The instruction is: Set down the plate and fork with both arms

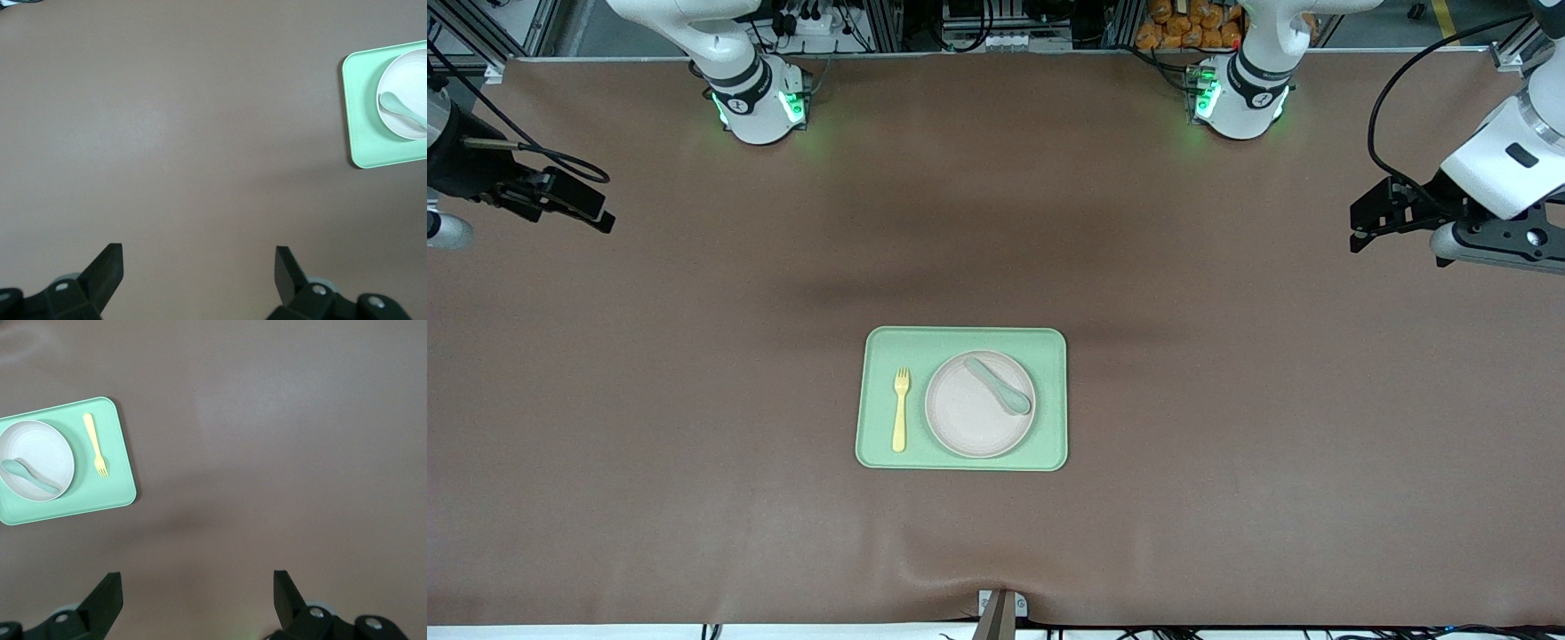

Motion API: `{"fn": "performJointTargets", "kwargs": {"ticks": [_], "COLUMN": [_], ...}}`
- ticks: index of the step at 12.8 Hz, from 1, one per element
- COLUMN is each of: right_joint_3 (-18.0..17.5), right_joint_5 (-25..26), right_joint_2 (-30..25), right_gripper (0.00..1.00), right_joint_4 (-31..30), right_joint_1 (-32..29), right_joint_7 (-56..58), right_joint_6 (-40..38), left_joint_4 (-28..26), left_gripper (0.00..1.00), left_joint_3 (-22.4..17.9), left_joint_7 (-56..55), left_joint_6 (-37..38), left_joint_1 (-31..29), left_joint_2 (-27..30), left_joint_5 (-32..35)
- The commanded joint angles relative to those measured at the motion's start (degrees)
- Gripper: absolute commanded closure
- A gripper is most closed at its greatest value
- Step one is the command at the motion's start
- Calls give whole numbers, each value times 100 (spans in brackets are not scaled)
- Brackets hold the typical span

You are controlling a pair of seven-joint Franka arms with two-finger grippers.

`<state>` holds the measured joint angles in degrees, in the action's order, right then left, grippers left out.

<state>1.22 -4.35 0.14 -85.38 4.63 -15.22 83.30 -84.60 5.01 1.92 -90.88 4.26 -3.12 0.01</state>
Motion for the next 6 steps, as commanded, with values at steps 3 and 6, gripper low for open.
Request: {"fn": "performJointTargets", "kwargs": {"ticks": [3, 6], "right_joint_3": [-61, -96], "right_joint_5": [31, 13], "right_joint_2": [-111, -94], "right_gripper": [0, 0], "right_joint_4": [-111, -137], "right_joint_1": [-216, -312], "right_joint_7": [124, 360], "right_joint_6": [81, 178], "left_joint_4": [-30, -30], "left_gripper": [0, 0], "left_joint_3": [26, 26], "left_joint_7": [63, 63], "left_joint_6": [-44, -44], "left_joint_1": [-39, -48], "left_joint_2": [57, 66], "left_joint_5": [34, 34]}}
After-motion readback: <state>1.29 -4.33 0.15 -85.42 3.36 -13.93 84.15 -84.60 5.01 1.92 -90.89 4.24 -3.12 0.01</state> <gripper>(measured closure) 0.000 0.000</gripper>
